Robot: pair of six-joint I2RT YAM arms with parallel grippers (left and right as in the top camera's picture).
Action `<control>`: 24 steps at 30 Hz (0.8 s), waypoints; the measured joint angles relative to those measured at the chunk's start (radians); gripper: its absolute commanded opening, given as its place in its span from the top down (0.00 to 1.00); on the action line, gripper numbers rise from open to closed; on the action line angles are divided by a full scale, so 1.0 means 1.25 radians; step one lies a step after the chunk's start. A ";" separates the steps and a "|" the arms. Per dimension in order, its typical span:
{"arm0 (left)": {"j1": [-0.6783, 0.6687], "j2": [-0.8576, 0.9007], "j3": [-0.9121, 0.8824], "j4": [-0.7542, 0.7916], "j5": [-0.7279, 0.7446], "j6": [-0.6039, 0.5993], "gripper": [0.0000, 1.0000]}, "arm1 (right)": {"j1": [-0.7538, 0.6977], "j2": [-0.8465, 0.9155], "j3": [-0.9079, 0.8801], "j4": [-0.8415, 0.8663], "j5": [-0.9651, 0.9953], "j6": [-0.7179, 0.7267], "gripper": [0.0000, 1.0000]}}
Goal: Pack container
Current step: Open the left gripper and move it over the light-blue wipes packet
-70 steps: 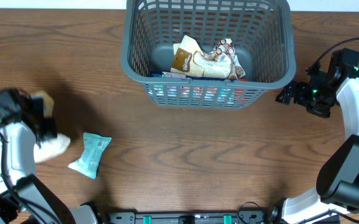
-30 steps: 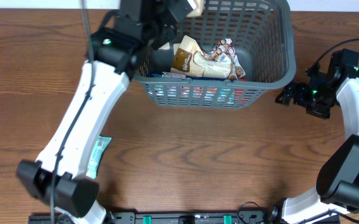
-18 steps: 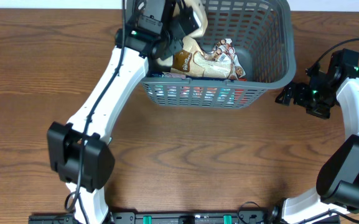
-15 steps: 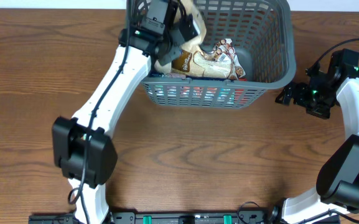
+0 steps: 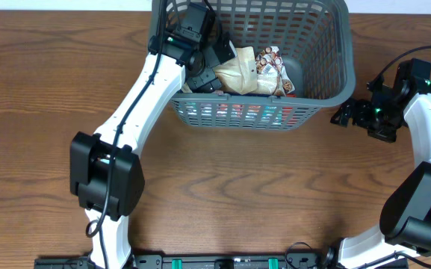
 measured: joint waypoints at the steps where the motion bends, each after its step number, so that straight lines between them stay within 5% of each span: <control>1: 0.000 -0.008 0.000 0.003 0.000 0.000 0.01 | 0.000 0.000 0.000 0.000 0.000 0.000 0.01; 14: 0.069 -0.357 0.012 0.053 -0.023 -0.043 0.01 | 0.000 0.000 0.000 -0.002 0.000 0.000 0.01; 24: 0.367 -0.517 0.021 -0.294 -0.126 -0.305 0.01 | 0.000 0.000 0.000 0.005 0.000 -0.006 0.01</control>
